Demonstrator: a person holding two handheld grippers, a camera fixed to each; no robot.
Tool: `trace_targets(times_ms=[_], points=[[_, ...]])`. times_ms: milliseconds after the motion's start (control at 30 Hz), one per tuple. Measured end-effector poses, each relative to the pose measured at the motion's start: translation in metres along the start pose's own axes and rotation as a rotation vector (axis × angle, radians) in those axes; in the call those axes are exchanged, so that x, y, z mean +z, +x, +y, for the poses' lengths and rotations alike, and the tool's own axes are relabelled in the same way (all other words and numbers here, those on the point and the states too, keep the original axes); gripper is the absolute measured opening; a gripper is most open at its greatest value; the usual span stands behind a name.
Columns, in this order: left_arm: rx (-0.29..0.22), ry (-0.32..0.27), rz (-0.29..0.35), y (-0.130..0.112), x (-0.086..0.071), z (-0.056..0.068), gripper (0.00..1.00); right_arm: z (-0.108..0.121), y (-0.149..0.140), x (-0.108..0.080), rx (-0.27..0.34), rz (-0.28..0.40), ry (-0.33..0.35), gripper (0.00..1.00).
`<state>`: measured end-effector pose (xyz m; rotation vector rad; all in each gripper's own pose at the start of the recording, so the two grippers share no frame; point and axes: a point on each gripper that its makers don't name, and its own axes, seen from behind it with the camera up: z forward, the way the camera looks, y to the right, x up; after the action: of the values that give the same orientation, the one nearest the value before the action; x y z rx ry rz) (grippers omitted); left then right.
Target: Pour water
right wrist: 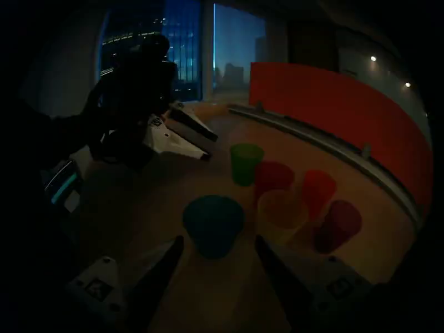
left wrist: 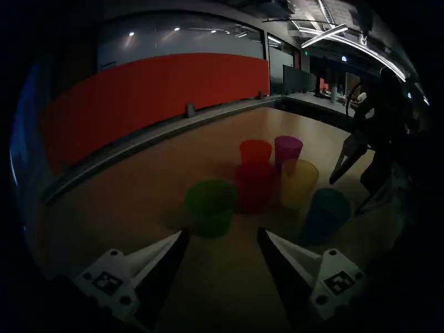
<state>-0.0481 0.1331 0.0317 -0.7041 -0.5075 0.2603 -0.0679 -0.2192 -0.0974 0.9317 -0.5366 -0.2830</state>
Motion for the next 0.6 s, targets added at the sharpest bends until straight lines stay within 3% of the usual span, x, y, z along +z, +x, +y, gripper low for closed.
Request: trace_targets(times_ms=[600], points=[[-0.005,0.003,-0.006,-0.002,0.004,-0.004,0.91,-0.004,-0.004,0.034,-0.008,-0.016,0.031,0.96]])
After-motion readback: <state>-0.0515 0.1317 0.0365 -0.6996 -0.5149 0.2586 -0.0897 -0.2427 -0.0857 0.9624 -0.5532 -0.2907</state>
